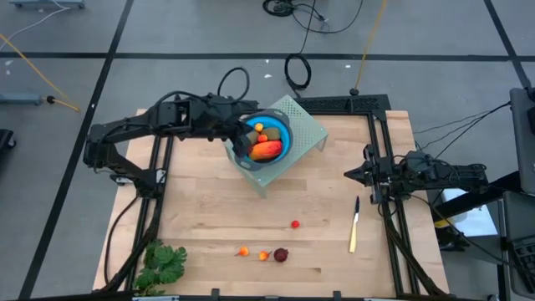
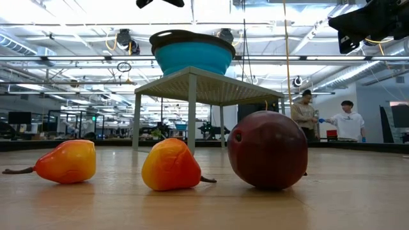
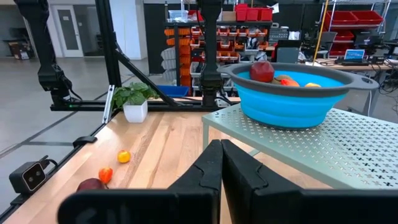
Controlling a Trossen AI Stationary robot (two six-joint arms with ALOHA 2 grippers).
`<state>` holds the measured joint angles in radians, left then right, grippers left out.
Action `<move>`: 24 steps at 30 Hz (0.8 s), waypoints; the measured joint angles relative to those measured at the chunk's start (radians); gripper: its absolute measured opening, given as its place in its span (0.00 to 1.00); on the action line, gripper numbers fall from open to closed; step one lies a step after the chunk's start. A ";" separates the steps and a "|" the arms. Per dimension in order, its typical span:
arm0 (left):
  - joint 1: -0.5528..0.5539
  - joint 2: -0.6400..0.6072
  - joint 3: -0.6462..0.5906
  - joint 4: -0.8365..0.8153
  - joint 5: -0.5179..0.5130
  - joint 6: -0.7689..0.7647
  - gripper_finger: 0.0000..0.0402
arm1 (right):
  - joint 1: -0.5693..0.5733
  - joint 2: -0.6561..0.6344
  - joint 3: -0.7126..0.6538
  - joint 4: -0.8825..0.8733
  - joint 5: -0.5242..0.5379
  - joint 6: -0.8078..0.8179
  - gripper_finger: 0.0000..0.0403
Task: Pick & Place Fruit
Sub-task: Put the red yellow peach into the blue strainer bowl on the shelf
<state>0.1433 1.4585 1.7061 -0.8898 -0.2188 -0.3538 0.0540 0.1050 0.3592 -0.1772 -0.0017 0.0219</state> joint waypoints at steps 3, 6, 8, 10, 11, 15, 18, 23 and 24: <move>-0.008 0.000 0.000 0.000 0.000 0.000 0.02 | 0.000 0.000 0.000 0.000 0.000 0.000 0.00; -0.016 0.000 0.000 0.000 0.000 0.005 0.01 | 0.000 0.000 0.000 0.000 0.000 0.000 0.00; -0.022 0.000 0.000 -0.001 0.000 0.006 0.01 | 0.000 0.000 0.000 0.000 0.000 0.000 0.00; -0.023 -0.001 0.000 -0.008 0.011 0.015 0.01 | 0.000 0.000 0.000 0.000 0.000 0.000 0.00; -0.023 -0.001 0.000 -0.013 0.025 0.015 0.00 | 0.000 0.000 0.000 0.000 0.000 0.000 0.00; -0.029 -0.001 0.000 -0.051 0.053 0.016 0.01 | 0.000 0.001 0.000 0.000 0.000 0.000 0.00; -0.043 -0.001 -0.006 -0.074 0.052 0.017 0.00 | 0.000 0.001 0.000 0.000 0.000 0.000 0.00; -0.084 -0.044 -0.061 -0.045 0.038 0.019 0.00 | 0.000 0.001 0.000 0.000 0.000 0.000 0.00; -0.091 -0.058 -0.082 -0.025 0.031 0.017 0.00 | 0.000 0.001 0.000 0.000 0.000 0.000 0.00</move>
<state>0.0519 1.4005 1.6244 -0.9148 -0.1880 -0.3371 0.0540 0.1062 0.3592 -0.1776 -0.0019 0.0223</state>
